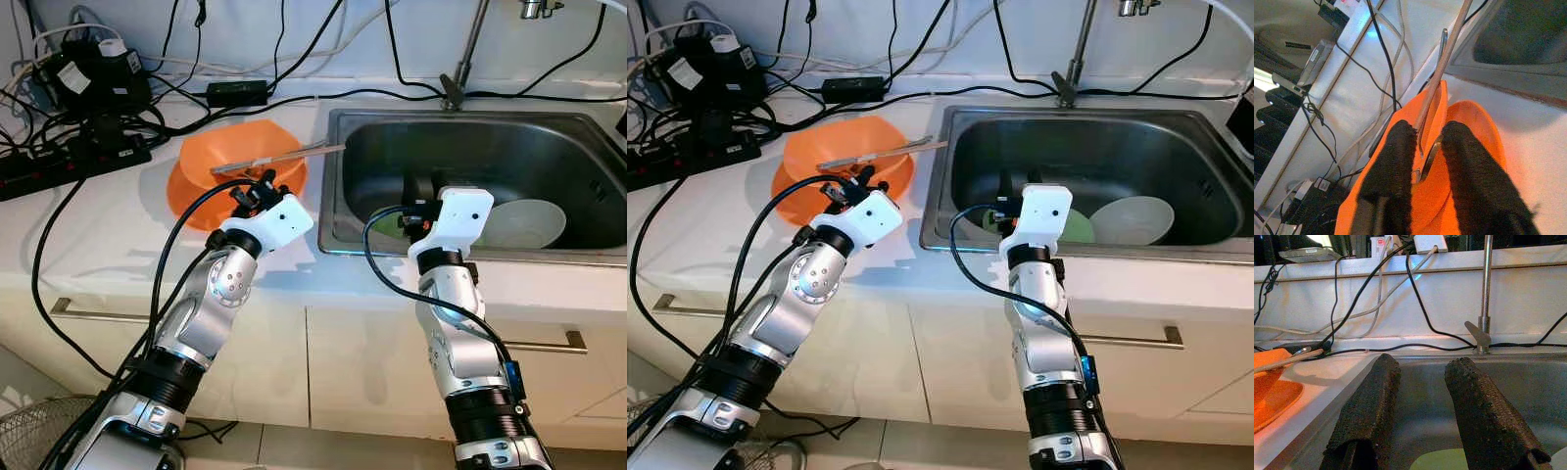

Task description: Kitchen organization

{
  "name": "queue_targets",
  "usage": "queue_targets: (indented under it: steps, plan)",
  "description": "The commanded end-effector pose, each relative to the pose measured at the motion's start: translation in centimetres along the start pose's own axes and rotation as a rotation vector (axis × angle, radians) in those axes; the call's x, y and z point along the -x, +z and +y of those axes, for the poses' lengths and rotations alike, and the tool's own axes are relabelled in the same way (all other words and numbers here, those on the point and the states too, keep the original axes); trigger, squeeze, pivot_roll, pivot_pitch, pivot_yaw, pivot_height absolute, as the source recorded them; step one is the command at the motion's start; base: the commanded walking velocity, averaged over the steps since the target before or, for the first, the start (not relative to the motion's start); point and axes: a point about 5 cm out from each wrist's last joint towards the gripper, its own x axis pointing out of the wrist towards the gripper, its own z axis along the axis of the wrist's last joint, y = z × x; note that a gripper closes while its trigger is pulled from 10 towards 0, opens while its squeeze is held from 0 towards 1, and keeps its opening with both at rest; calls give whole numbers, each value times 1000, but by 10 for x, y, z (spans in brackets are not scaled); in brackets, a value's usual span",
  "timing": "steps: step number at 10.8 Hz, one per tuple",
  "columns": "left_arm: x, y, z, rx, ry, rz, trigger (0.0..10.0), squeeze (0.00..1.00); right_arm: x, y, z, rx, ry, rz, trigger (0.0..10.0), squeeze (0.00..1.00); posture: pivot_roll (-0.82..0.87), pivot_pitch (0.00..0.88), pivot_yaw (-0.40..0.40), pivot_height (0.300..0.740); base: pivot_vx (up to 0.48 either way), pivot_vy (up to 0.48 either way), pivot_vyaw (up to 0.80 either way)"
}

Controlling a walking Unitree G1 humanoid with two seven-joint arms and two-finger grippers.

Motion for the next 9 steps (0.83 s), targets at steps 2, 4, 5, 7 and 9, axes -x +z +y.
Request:
queue_targets:
  steps: [2, 4, 5, 7, 9]
  plan:
    - [-3, 6, 6, -25, 12, -18, 0, 0, -3, 3, 0, 0, -3, -18, 10000, 0, 43, 0, 55, 740, 0, 0, 0]
    - [-4, 8, 8, -15, 16, -26, 0, 0, -3, 3, 0, 0, -3, -18, 10000, 0, 44, 0, 54, 740, 0, 0, 0]
    - [-4, 11, 5, 32, -17, -52, 6196, 0, -3, 3, 0, 0, -3, -18, 10000, 0, 45, 0, 52, 740, 0, 0, 0]
    - [-5, 19, 12, 124, -3, -74, 10000, 0, -4, 3, 0, 0, 0, -18, 10000, 0, 45, 0, 50, 740, 0, 0, 0]
    - [-8, 25, 24, 171, 9, -96, 10000, 0, -5, 3, 0, 1, 2, -17, 10000, 0, 42, 0, 48, 740, 0, 0, 0]
